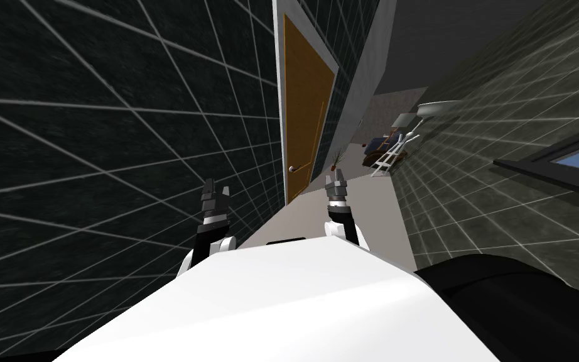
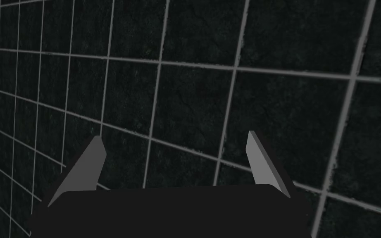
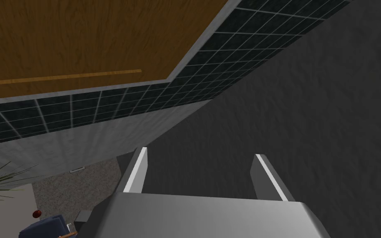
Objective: Pull the door open
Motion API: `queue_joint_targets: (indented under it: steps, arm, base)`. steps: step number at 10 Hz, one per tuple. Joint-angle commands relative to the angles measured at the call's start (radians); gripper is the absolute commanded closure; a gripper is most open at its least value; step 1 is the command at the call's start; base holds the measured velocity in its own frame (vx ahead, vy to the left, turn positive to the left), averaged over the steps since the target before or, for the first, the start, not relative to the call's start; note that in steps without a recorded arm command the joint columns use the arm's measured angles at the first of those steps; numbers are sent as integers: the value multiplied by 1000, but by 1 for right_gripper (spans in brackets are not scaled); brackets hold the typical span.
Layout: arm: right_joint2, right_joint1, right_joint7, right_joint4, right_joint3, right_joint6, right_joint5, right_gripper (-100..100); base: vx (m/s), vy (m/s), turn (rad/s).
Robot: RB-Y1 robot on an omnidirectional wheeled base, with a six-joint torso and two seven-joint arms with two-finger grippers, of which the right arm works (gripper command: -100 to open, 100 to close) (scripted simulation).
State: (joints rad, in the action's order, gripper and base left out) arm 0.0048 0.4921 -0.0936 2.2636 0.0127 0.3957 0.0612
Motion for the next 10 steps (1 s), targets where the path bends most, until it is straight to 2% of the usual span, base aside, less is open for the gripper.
queue_joint_targets:
  steps: [1, 6, 10]
  arm:
    - [-10, -12, -4, -30, 2, 7, -2, -100]
    - [-42, -53, -17, -138, 10, 31, -7, -100]
    - [-78, -102, -33, -265, 19, 60, -14, -100]
  base:
    - [23, -29, 75]
    - [64, -50, 90]
    - [72, -66, 130]
